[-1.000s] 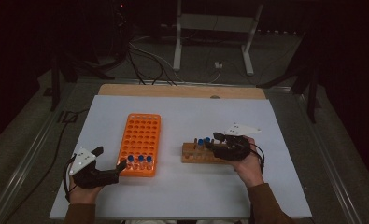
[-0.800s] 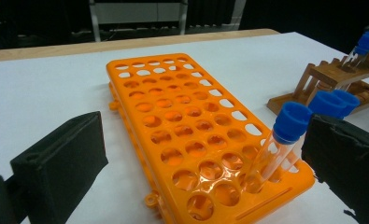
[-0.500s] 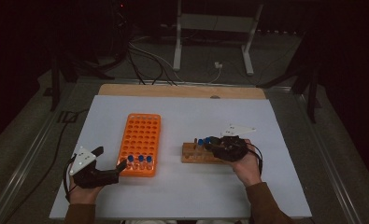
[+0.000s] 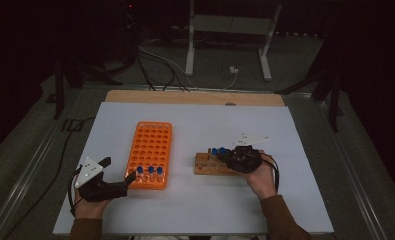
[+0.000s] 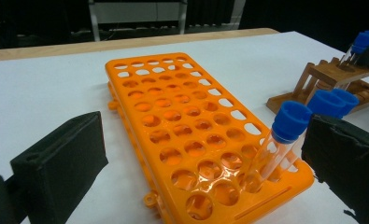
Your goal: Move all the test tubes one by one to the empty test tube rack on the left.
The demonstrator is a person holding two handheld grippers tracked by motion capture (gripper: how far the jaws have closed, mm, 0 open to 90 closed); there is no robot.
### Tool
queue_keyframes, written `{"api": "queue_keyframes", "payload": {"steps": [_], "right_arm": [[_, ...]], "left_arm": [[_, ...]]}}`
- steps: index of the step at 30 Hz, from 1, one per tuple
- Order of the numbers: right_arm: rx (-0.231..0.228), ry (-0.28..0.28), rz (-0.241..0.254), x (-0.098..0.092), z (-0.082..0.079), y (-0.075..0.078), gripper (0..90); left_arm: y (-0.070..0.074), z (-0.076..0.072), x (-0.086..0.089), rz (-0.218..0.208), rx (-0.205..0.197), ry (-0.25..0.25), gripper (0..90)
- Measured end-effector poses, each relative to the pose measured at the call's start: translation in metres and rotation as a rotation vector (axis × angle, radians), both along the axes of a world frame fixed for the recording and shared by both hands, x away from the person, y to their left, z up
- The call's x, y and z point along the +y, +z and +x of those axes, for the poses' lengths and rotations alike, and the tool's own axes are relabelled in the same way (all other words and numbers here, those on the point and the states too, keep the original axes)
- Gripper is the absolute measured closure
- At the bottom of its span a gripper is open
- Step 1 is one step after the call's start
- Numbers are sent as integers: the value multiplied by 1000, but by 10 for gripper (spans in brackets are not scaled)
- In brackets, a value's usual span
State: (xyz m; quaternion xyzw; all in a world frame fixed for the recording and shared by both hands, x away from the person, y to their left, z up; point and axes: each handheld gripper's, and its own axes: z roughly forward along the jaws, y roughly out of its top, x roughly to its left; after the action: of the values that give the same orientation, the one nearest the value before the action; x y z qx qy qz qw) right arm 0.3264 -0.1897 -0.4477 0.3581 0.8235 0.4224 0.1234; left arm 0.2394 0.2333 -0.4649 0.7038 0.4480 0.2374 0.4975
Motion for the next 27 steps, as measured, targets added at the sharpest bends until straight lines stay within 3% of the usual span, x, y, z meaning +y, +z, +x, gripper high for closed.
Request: {"api": "queue_keyframes", "payload": {"steps": [15, 27], "right_arm": [[-14, 1, -5, 1, -2, 3, 769], [-37, -3, 16, -1, -6, 16, 769]], "left_arm": [[-1, 0, -1, 2, 2, -4, 4], [-1, 0, -1, 5, 4, -7, 4]]}}
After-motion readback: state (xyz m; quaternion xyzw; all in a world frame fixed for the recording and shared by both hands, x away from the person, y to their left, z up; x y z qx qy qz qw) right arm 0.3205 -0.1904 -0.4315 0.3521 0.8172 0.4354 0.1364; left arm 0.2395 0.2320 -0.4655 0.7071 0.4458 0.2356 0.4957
